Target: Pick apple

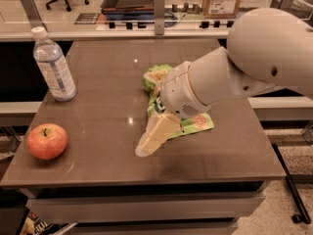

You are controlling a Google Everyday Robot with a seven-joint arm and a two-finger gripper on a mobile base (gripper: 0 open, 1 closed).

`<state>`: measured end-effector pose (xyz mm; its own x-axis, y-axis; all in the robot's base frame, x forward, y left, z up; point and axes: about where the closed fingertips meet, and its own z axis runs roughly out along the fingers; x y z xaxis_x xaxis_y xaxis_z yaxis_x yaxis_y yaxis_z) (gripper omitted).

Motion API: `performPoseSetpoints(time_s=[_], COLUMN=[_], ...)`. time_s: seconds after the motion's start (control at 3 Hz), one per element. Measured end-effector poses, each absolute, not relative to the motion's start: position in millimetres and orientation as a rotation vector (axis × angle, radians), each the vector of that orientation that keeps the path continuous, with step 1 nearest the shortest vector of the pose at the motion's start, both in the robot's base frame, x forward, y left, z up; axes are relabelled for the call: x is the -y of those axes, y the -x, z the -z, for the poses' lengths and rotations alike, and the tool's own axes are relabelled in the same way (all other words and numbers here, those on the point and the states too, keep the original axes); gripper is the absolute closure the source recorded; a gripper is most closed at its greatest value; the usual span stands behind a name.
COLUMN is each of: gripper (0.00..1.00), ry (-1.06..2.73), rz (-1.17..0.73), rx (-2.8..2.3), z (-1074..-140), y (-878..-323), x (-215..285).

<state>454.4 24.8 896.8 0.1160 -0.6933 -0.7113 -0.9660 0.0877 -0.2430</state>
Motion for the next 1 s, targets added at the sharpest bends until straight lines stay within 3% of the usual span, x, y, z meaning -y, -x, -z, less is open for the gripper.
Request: performPoseSetpoints(time_s=[1.0], gripper=[0.00], ry=[1.732], rz=[-0.568], rx=[-1.607], z=[-870.1], y=[-452.8], x=[-79.9])
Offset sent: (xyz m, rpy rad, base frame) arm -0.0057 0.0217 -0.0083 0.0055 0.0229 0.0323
